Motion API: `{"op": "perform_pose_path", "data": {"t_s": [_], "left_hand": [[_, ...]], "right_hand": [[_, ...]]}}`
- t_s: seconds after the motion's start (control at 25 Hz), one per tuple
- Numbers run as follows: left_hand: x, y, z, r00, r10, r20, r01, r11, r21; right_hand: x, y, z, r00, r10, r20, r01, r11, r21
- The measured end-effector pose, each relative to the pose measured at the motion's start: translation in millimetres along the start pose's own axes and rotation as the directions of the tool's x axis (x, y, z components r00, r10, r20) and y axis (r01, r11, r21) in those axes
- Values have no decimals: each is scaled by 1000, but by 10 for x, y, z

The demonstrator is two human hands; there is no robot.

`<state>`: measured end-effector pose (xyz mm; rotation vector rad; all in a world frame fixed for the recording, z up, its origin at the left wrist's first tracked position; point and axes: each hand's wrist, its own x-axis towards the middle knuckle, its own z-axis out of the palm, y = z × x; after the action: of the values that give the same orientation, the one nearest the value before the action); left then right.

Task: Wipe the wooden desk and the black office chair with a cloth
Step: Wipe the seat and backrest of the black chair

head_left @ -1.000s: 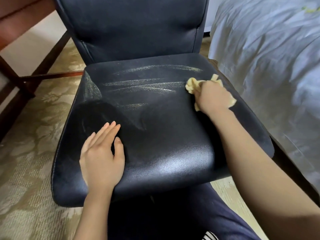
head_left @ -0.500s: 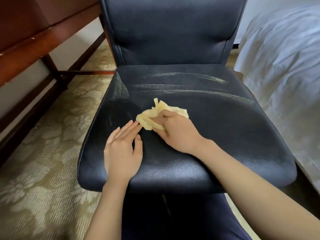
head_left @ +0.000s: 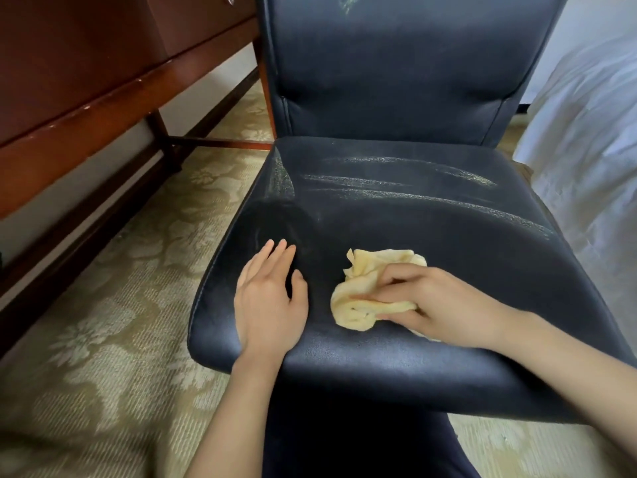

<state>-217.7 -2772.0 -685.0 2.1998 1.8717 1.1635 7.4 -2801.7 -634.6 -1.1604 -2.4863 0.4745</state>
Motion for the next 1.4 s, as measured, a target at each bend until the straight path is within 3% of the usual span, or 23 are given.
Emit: {"op": "perform_pose_path", "data": {"t_s": [0.2, 0.52, 0.84, 1.04, 1.2, 1.4], "left_hand": [[7, -19, -13, 1000, -19, -10, 20, 1000, 11], [113, -141, -59, 1000, 14, 7, -14, 1000, -21], [322, -349, -50, 999, 30, -33, -31, 999, -41], [352, -452, -55, 984, -94, -152, 120, 978, 171], [369, -478, -29, 950, -253, -184, 276, 955, 112], [366, -478, -37, 944, -280, -177, 287, 958, 14]], "right_hand": [[398, 227, -26, 999, 33, 28, -33, 999, 21], [1732, 619, 10, 997, 41, 65, -34, 993, -110], [2877, 880, 173, 959, 260, -113, -282, 915, -288], [2611, 728, 233, 1000, 13, -2, -13, 978, -210], [2172, 471, 251, 982, -162, 97, 172, 980, -99], [1555, 234, 161, 913, -364, 186, 359, 931, 60]]}}
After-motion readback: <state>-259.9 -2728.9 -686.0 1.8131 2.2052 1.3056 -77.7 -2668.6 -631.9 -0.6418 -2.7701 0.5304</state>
